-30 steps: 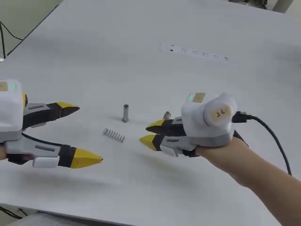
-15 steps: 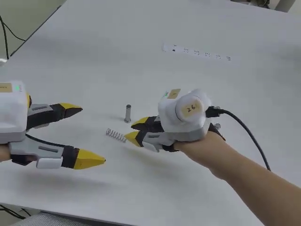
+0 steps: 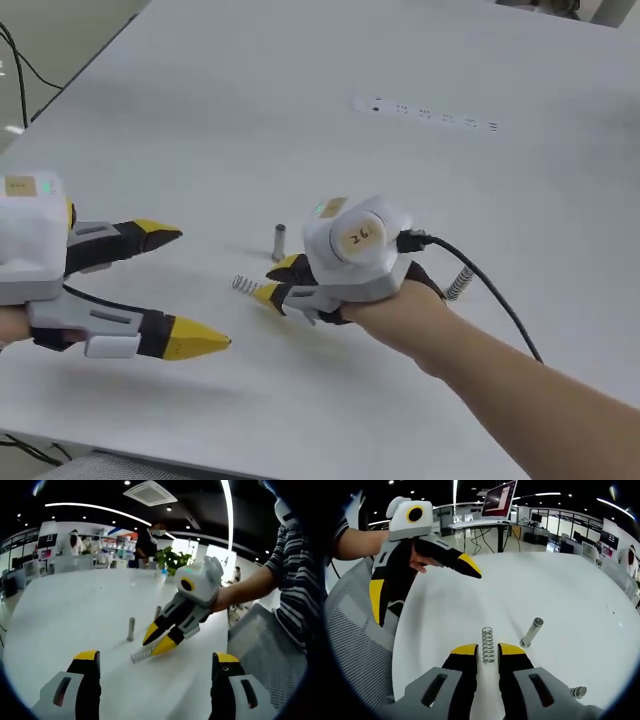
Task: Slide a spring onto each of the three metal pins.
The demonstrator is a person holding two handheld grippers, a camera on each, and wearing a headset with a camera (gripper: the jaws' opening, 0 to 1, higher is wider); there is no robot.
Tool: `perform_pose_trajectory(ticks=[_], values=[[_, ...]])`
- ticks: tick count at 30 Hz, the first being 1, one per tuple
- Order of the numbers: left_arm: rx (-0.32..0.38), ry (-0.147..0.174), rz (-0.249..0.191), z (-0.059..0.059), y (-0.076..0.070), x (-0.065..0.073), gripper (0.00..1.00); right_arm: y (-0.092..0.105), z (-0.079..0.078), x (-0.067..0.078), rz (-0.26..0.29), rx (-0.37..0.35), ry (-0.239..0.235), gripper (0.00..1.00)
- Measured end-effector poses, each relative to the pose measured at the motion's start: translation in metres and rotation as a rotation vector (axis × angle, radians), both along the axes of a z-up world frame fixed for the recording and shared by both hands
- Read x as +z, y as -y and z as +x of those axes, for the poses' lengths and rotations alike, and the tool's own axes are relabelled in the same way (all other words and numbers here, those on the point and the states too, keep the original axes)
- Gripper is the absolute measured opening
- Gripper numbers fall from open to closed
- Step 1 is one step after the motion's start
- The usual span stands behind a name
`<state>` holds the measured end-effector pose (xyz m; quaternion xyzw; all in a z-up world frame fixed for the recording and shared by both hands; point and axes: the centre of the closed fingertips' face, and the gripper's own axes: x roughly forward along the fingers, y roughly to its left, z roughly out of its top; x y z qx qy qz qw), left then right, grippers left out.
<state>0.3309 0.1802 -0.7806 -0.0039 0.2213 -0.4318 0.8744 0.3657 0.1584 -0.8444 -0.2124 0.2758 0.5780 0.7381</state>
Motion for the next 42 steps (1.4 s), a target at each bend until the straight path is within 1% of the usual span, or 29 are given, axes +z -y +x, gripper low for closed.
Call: perform_pose_trajectory(ticks=[8,10,11,12,13,18,21,24,28,30,33,40,42], values=[[0.003,-0.005,0.002,-0.001,-0.003,-0.001,0.88,0.001,0.001,-0.013,-0.029,-0.004,0.001,0.13],[0.005,-0.006,0.001,-0.001,-0.003,-0.001,0.88,0.003,0.0,-0.017,-0.045,0.01,-0.001,0.12],[0.005,-0.005,0.003,-0.001,-0.003,-0.001,0.88,0.004,0.0,-0.018,-0.051,0.018,0.012,0.12],[0.004,-0.005,0.003,-0.001,-0.004,-0.001,0.88,0.002,0.001,-0.017,-0.038,0.021,0.018,0.11],[0.005,-0.005,0.002,-0.001,-0.004,-0.001,0.88,0.002,0.001,-0.018,-0.042,0.021,0.012,0.09],[0.0,-0.009,0.004,-0.002,-0.003,-0.003,0.88,0.002,-0.003,-0.017,-0.04,0.045,0.014,0.08],[-0.003,-0.009,0.003,-0.002,-0.001,-0.003,0.88,0.002,-0.006,-0.012,-0.03,0.064,0.025,0.08],[-0.006,-0.01,0.003,-0.001,0.001,-0.003,0.88,0.003,-0.007,-0.009,-0.029,0.07,0.024,0.08],[-0.018,-0.008,0.001,-0.001,0.006,-0.003,0.87,0.006,-0.009,-0.001,-0.023,0.082,0.032,0.08],[-0.023,-0.007,-0.002,-0.001,0.009,-0.002,0.87,0.008,-0.01,0.002,-0.025,0.096,0.047,0.08],[-0.031,-0.004,-0.003,0.0,0.012,-0.001,0.87,0.013,-0.01,0.009,-0.019,0.099,0.052,0.08],[-0.047,-0.001,-0.008,0.003,0.02,-0.001,0.86,0.029,-0.009,0.023,-0.026,0.116,0.081,0.08],[-0.053,-0.002,-0.01,0.003,0.022,-0.001,0.86,0.032,-0.01,0.026,-0.026,0.119,0.082,0.08]])
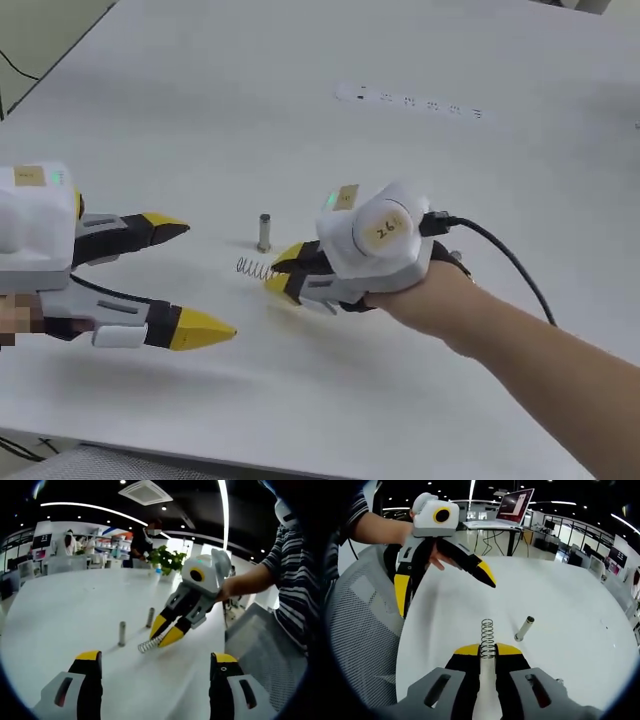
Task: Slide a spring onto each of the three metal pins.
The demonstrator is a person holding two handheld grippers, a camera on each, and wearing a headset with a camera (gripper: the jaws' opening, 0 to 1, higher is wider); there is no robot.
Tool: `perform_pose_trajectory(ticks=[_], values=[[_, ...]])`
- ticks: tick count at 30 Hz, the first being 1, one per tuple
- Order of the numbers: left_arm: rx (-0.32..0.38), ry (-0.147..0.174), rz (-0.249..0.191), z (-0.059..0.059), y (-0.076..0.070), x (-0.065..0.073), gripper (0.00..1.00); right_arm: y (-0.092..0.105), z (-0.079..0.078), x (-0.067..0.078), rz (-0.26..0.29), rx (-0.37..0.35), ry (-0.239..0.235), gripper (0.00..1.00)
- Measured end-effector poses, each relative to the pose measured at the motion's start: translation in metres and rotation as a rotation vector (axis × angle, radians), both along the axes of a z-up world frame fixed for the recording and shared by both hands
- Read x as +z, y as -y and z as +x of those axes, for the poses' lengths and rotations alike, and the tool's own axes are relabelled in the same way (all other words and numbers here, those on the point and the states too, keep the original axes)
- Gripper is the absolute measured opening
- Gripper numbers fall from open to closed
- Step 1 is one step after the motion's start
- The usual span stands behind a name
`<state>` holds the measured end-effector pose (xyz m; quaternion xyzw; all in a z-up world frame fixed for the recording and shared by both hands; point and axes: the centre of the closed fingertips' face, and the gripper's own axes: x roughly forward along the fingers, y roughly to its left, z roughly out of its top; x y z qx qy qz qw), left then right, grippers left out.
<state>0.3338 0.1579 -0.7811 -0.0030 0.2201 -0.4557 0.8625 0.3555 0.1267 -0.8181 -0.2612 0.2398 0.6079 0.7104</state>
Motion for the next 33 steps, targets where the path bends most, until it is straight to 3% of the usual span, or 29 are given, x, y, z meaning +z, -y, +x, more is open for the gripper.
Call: perform_pose_trajectory(ticks=[19,22,25,33], values=[[-0.067,0.005,-0.003,0.004,0.022,-0.005,0.73,0.022,-0.014,0.013,-0.022,0.099,0.056,0.08],[-0.087,0.006,-0.003,0.004,0.026,-0.005,0.68,0.024,-0.015,0.015,-0.025,0.108,0.068,0.08],[-0.112,0.009,-0.005,0.003,0.033,-0.004,0.57,0.026,-0.019,0.016,-0.019,0.12,0.069,0.08],[-0.171,0.003,-0.016,-0.001,0.048,-0.004,0.41,0.024,-0.028,0.021,-0.002,0.16,0.077,0.08]])
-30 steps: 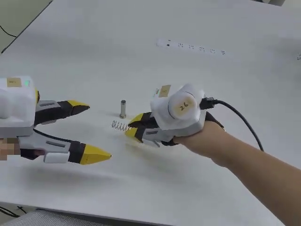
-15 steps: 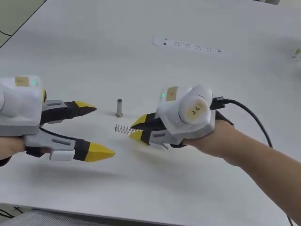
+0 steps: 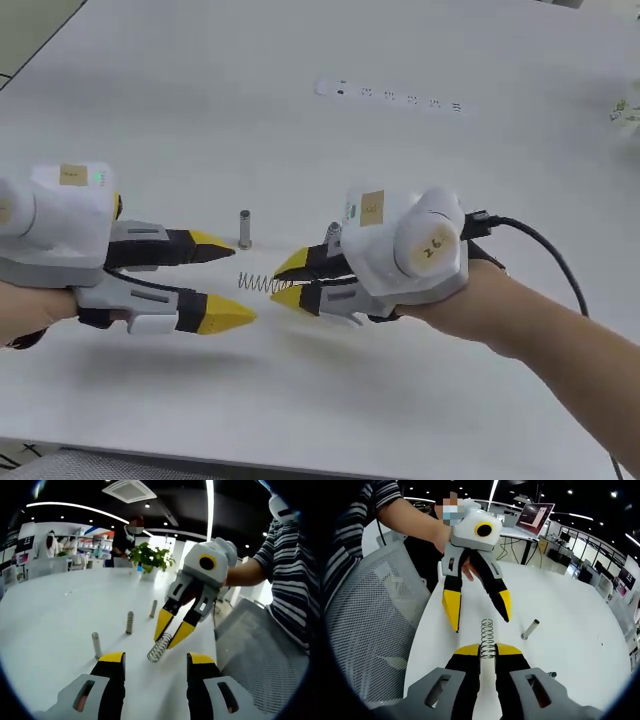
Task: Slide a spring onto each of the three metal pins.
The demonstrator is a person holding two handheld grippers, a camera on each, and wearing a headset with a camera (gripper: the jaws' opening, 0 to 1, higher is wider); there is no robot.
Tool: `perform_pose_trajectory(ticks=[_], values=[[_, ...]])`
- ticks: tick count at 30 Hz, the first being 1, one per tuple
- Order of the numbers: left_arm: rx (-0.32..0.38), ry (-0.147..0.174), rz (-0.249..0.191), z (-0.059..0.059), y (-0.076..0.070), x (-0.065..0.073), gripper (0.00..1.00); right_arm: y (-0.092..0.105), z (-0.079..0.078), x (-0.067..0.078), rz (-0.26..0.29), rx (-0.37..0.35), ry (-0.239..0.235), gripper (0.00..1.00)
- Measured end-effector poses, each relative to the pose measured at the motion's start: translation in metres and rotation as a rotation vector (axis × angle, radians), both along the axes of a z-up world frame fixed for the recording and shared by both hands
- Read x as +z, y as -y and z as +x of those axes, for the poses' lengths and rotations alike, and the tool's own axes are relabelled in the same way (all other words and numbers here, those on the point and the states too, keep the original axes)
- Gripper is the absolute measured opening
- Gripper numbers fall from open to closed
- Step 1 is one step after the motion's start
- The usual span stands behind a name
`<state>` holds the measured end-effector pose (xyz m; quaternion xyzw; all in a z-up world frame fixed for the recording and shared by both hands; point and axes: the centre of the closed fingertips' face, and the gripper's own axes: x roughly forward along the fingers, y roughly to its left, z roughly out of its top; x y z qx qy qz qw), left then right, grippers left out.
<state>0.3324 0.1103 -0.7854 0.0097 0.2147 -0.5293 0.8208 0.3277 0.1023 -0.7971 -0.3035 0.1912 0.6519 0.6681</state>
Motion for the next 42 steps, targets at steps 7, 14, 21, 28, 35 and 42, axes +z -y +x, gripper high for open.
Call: perform_pose_trajectory(ticks=[7,14,21,28,35,42], values=[[-0.03,0.002,-0.004,0.001,0.008,0.0,0.31,0.001,-0.002,0.005,0.001,0.031,0.018,0.08],[-0.067,0.001,-0.014,-0.001,0.013,0.002,0.18,0.006,-0.001,0.004,-0.013,0.046,0.023,0.08],[-0.1,-0.004,-0.018,-0.005,0.018,0.002,0.1,0.007,-0.006,0.007,0.003,0.061,0.018,0.08],[-0.109,-0.004,-0.014,-0.006,0.019,0.002,0.05,0.008,-0.008,0.007,0.003,0.067,0.014,0.08],[-0.122,0.017,-0.012,-0.009,0.019,0.005,0.03,0.008,-0.008,0.01,0.008,0.067,0.013,0.08],[-0.149,0.015,-0.007,-0.013,0.019,0.007,0.02,0.009,-0.012,0.01,0.014,0.041,-0.018,0.09]])
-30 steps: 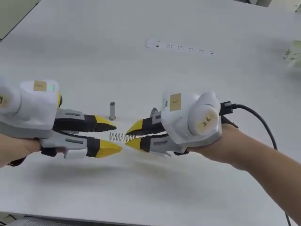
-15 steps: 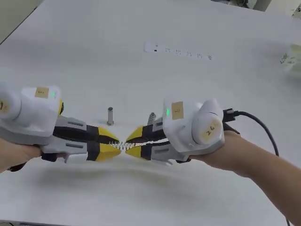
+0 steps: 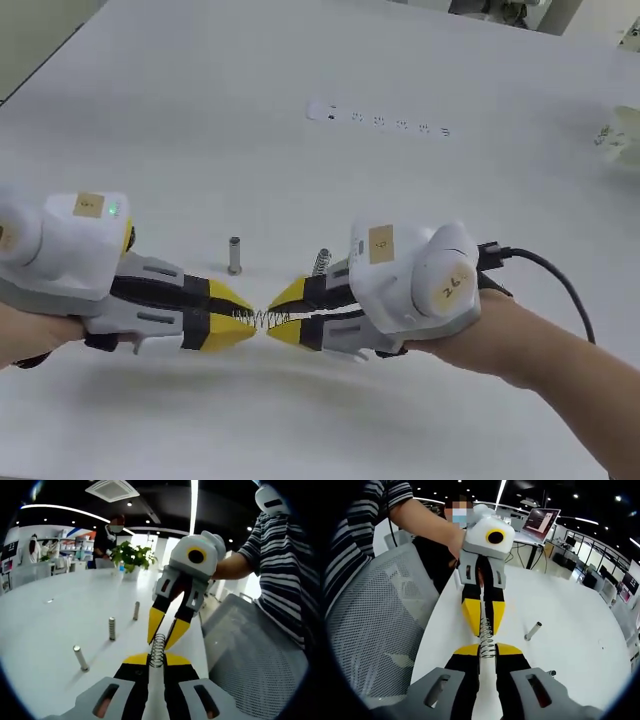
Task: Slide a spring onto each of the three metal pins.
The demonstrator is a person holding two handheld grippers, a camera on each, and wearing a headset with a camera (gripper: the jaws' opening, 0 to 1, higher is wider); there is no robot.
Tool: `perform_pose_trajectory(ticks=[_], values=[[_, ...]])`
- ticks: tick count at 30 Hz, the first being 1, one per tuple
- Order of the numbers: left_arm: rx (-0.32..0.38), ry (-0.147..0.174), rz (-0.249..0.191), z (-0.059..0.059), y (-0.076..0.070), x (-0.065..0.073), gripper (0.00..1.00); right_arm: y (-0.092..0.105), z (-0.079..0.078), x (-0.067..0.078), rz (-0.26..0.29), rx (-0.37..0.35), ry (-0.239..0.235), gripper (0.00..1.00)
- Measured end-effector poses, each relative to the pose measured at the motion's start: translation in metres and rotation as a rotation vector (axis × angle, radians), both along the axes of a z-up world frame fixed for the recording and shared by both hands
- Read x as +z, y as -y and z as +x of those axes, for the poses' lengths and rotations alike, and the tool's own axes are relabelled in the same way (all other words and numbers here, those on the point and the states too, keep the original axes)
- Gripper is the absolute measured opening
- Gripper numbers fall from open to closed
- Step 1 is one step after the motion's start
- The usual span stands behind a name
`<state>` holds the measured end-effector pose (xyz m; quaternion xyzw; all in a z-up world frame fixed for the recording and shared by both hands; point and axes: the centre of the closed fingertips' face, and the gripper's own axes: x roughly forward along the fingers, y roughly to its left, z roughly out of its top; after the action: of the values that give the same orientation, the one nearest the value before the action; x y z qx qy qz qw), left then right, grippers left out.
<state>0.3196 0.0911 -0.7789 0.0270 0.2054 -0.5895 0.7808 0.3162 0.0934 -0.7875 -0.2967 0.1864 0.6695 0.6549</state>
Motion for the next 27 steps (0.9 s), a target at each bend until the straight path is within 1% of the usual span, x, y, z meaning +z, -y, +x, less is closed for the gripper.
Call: perform_pose_trajectory(ticks=[2,5,9,13,15,18,21,24,27], values=[[-0.012,-0.002,0.009,-0.002,0.0,-0.001,0.02,0.002,0.001,0.0,0.004,-0.014,-0.007,0.1],[-0.017,-0.005,0.017,-0.004,-0.001,-0.003,0.02,0.008,0.002,-0.003,0.002,-0.034,-0.015,0.14],[-0.025,-0.011,0.02,-0.005,-0.001,-0.004,0.02,0.013,-0.001,-0.008,-0.008,-0.037,-0.027,0.13],[-0.033,-0.008,0.025,-0.004,0.0,-0.004,0.02,0.011,-0.003,-0.007,-0.001,-0.031,-0.032,0.12],[-0.04,-0.013,0.022,-0.005,0.001,-0.004,0.02,0.01,-0.003,-0.007,0.002,-0.029,-0.029,0.11],[-0.046,-0.012,0.03,-0.005,0.0,-0.005,0.02,0.008,-0.002,-0.006,0.009,-0.026,-0.026,0.08],[-0.043,-0.014,0.029,-0.005,0.0,-0.004,0.02,0.008,-0.002,-0.007,0.008,-0.035,-0.049,0.08],[-0.043,-0.012,0.032,-0.005,-0.001,-0.004,0.02,0.008,-0.002,-0.008,0.004,-0.033,-0.049,0.08],[-0.047,-0.012,0.045,-0.006,-0.001,-0.006,0.02,0.008,-0.003,-0.008,-0.001,-0.024,-0.041,0.08]])
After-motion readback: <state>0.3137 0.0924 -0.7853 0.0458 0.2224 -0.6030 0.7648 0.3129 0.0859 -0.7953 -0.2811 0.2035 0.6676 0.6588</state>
